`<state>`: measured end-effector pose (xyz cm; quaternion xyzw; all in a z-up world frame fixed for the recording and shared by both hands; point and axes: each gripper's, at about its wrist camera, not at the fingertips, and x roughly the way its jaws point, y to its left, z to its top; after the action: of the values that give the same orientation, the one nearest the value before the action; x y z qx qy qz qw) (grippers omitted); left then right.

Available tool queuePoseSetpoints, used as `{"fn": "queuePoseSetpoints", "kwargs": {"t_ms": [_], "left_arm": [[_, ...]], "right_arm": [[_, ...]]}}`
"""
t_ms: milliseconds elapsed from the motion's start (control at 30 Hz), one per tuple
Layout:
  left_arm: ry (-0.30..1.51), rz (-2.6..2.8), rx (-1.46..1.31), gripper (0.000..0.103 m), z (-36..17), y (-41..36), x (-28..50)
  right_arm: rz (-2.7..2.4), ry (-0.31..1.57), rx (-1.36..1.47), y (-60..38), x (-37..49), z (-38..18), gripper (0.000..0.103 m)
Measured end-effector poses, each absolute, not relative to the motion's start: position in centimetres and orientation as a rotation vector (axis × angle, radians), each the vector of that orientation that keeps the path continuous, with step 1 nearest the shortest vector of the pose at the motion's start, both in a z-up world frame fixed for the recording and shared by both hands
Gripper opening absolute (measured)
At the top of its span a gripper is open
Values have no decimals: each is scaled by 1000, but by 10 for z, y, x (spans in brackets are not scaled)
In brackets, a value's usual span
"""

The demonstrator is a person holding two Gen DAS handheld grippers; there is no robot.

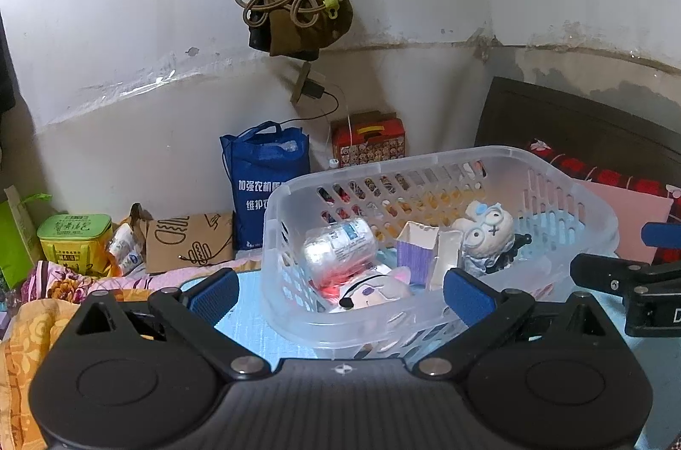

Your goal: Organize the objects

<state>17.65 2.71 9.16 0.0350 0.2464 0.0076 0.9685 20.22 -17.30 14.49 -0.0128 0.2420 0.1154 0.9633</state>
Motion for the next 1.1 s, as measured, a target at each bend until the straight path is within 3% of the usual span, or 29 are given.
{"fn": "queuePoseSetpoints", "kwargs": {"t_ms": [1100], "left_arm": [[510, 18, 56, 103, 90, 30, 178]], "right_arm": [[219, 497, 10, -172, 203, 140, 103]]}}
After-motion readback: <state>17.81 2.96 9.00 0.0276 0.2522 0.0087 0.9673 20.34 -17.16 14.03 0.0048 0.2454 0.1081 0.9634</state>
